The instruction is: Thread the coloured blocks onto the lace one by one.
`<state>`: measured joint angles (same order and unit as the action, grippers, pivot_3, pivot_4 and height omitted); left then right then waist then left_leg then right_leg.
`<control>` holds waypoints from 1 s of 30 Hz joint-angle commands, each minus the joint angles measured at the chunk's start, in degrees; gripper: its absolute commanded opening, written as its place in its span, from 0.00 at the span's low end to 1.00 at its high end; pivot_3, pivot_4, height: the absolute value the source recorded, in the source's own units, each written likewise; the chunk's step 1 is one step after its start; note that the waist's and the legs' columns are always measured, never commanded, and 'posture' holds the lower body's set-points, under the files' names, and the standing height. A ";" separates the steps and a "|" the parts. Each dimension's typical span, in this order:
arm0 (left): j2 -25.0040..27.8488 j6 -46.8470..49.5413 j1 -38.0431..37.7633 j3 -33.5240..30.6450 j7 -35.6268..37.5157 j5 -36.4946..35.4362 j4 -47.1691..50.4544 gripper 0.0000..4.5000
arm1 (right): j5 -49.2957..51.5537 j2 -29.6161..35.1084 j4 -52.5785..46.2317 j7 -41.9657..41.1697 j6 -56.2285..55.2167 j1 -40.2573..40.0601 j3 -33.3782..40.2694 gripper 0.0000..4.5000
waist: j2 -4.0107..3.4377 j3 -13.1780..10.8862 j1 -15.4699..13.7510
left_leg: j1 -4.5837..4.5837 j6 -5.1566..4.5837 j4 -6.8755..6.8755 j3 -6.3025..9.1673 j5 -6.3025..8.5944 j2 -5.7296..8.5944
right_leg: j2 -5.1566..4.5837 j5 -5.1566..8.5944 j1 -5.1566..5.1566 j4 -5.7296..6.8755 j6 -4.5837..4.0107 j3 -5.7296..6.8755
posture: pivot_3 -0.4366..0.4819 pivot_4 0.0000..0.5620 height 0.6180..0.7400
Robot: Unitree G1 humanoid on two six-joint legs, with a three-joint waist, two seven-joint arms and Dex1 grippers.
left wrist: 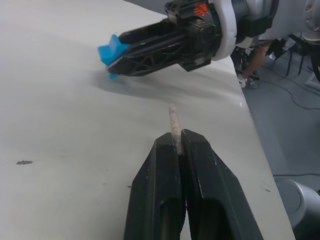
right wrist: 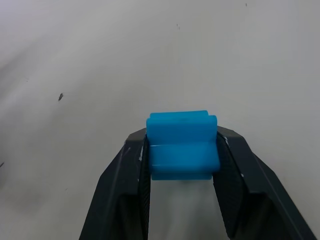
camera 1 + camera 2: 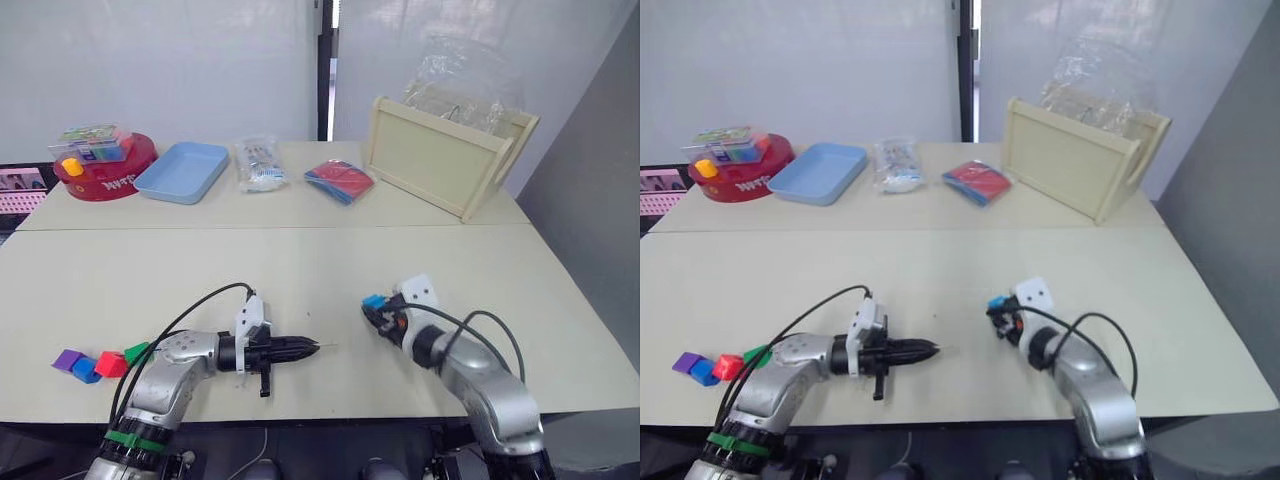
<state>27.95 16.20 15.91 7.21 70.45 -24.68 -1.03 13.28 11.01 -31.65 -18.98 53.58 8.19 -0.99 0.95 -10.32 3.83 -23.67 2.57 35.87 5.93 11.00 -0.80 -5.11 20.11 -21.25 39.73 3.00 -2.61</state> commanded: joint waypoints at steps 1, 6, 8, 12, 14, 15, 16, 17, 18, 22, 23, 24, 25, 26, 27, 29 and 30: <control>0.14 -1.68 1.09 0.75 2.14 0.14 -1.06 0.00 | 3.10 -1.73 -8.66 3.24 6.84 -2.23 3.04 0.26 | 0.00 0.00 -0.19 | -0.01 0.00 -0.01 0.01 0.00 0.00 | 0.00 0.00 0.00 0.00 0.00 0.01 | 0.48 0.27 1.00; -0.48 -3.25 2.91 1.62 3.51 0.74 -4.11 0.00 | 4.23 -2.13 -12.48 5.16 11.94 -4.83 3.03 0.37 | 0.00 0.00 -0.68 | -0.01 0.00 0.01 0.01 0.00 0.04 | -0.03 0.00 0.04 -0.06 0.00 0.00 | 0.48 0.27 1.00; -0.77 -3.73 3.40 1.84 3.81 1.01 -4.95 0.00 | 4.61 -2.10 -12.41 5.50 12.64 -4.54 3.28 0.56 | 0.00 0.00 -0.68 | -0.01 0.00 0.01 0.01 0.00 0.04 | -0.03 0.00 0.04 -0.06 0.00 0.00 | 0.48 0.27 1.00; -1.07 -4.39 3.63 1.99 4.11 1.25 -5.61 0.00 | 6.46 -1.05 -12.88 4.39 14.10 -3.74 3.07 0.86 | 0.00 0.00 -0.68 | -0.02 0.00 0.01 0.01 0.00 0.04 | -0.03 0.00 0.04 -0.07 0.00 0.01 | 0.48 0.27 1.00; -0.75 -4.44 3.47 2.24 4.01 1.77 -5.68 0.00 | 9.55 1.40 -13.11 0.37 13.70 -2.47 3.89 0.99 | 0.00 0.00 -0.68 | -0.02 0.00 0.01 0.01 0.00 0.04 | -0.02 0.00 0.04 -0.07 0.00 0.01 | 0.48 0.27 1.00; -0.51 -4.81 3.16 2.25 3.96 2.10 -5.61 0.00 | 12.32 3.80 -13.25 -3.26 13.24 -1.57 6.14 0.99 | 0.00 0.00 -0.68 | -0.02 0.00 0.01 0.01 0.00 0.05 | -0.03 0.00 0.05 -0.07 0.00 0.00 | 0.48 0.27 1.00; -0.47 -5.01 2.56 1.88 3.57 2.10 -5.21 0.00 | 15.06 8.59 -12.76 -8.65 12.03 -0.05 8.85 0.99 | 0.00 -0.01 -0.72 | -0.02 0.00 0.01 0.01 0.00 0.05 | -0.03 0.00 0.06 -0.08 0.00 0.01 | 0.48 0.27 1.00; -0.52 -5.13 2.11 1.60 3.26 2.06 -4.84 0.00 | 16.97 12.07 -12.32 -12.26 11.14 0.89 10.80 0.99 | -0.01 -0.01 -0.84 | -0.03 0.00 0.05 0.00 0.00 0.06 | -0.04 0.00 0.08 -0.12 0.00 0.02 | 0.48 0.27 1.00; -0.57 -5.28 1.63 1.37 3.03 1.95 -4.38 0.00 | 18.94 15.60 -11.20 -15.90 10.15 2.12 12.39 0.99 | -0.01 -0.01 -0.99 | -0.04 0.00 0.06 -0.01 0.00 0.10 | -0.09 0.00 0.12 -0.16 0.00 0.01 | 0.48 0.27 1.00; -1.37 -5.60 0.59 0.85 1.67 1.60 -3.14 0.00 | 19.77 30.83 -5.40 -31.48 1.86 7.25 8.50 0.99 | -0.01 -0.01 -1.24 | 0.02 -0.06 0.05 0.04 0.04 0.05 | -0.02 0.00 0.24 -0.32 0.00 0.11 | 0.48 0.27 1.00; -1.52 -5.72 0.45 0.81 1.43 1.62 -2.96 0.00 | 18.12 34.17 -3.89 -34.86 -1.52 8.32 6.05 0.99 | -0.01 -0.01 -1.23 | 0.02 -0.07 0.04 0.02 0.04 0.06 | -0.04 0.00 0.24 -0.34 0.00 0.10 | 0.48 0.27 1.00; -1.65 -5.80 0.35 0.84 1.18 1.69 -2.80 0.00 | 16.99 36.68 -2.20 -37.57 -4.30 9.54 3.90 0.99 | 0.02 0.00 -1.25 | 0.02 -0.08 0.06 -0.01 0.05 0.06 | -0.04 0.00 0.25 -0.36 0.00 0.08 | 0.48 0.27 1.00; -1.77 -5.90 0.24 0.90 0.89 1.81 -2.62 0.00 | 16.27 38.28 -0.28 -39.62 -6.27 11.08 2.10 0.99 | 0.02 0.00 -1.18 | 0.01 -0.09 0.06 0.01 0.05 0.05 | -0.03 0.00 0.27 -0.40 0.00 0.11 | 0.48 0.27 1.00; -1.97 -5.92 -0.03 0.84 0.38 1.79 -2.22 0.00 | 13.74 40.06 2.24 -42.03 -9.93 13.40 -0.83 0.99 | 0.02 0.00 -1.14 | 0.02 -0.10 0.08 0.01 0.06 0.05 | -0.04 0.00 0.29 -0.41 0.00 0.11 | 0.48 0.27 1.00; -2.11 -5.92 -0.34 0.83 -0.06 1.79 -1.74 0.00 | 10.96 41.45 4.78 -44.14 -13.62 15.63 -3.77 0.99 | 0.02 0.00 -1.14 | 0.01 -0.10 0.08 -0.01 0.06 0.05 | -0.05 0.00 0.28 -0.42 0.00 0.09 | 0.48 0.27 1.00; -2.37 -5.78 -0.90 0.86 -0.79 1.69 -0.84 0.00 | 6.37 43.41 8.44 -47.81 -20.01 18.63 -8.37 0.99 | 0.01 0.00 -1.18 | 0.00 -0.10 0.12 -0.01 0.06 0.05 | -0.05 0.00 0.28 -0.42 0.00 0.09 | 0.48 0.27 1.00; -2.51 -5.67 -1.37 1.00 -1.18 1.69 -0.13 0.00 | 3.91 43.92 10.41 -49.69 -23.57 20.24 -10.81 0.99 | 0.01 0.00 -1.25 | 0.00 -0.10 0.12 -0.02 0.06 0.06 | -0.06 0.00 0.28 -0.42 0.00 0.09 | 0.48 0.27 1.00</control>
<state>25.38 11.05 14.98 8.68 69.99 -22.45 -3.77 20.81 54.12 -22.82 -65.42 36.08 26.85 -9.28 0.97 -10.33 2.57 -23.69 2.47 35.99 5.92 11.06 -0.75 -5.16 20.11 -20.97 39.30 3.00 -2.51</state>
